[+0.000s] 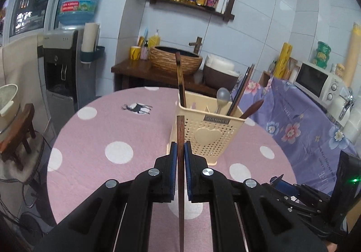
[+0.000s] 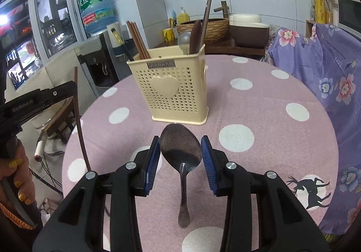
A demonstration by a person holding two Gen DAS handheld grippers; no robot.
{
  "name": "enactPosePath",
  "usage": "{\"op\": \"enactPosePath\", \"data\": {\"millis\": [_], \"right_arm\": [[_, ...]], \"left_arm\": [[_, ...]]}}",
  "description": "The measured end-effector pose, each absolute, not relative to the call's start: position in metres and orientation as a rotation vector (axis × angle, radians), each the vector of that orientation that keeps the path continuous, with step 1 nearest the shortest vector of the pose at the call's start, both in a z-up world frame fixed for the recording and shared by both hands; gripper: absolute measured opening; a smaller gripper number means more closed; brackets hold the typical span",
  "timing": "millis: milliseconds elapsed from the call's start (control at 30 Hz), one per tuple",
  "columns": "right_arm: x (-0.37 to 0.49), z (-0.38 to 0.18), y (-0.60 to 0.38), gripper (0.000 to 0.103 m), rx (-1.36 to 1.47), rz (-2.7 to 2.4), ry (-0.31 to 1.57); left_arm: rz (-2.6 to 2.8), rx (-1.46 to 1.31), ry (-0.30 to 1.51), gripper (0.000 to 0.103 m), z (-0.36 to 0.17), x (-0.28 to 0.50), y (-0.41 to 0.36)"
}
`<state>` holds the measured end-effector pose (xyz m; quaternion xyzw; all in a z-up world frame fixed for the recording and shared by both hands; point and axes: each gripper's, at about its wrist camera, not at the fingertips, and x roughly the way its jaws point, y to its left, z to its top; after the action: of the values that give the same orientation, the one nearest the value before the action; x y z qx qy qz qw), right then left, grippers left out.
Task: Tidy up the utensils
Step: 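Carry the chopstick and metal spoon over the holder with both tools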
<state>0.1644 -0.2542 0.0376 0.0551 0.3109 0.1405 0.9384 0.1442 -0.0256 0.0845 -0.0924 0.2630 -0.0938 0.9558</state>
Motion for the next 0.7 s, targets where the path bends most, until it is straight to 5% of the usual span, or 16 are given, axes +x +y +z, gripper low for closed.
{"op": "enactPosePath", "data": {"millis": [700], "right_arm": [[0.177, 0.062, -0.245, 0.037, 0.157, 0.385, 0.593]], "left_arm": [[-0.24, -0.209, 0.479, 0.008, 0.108, 0.143, -0.016]]}}
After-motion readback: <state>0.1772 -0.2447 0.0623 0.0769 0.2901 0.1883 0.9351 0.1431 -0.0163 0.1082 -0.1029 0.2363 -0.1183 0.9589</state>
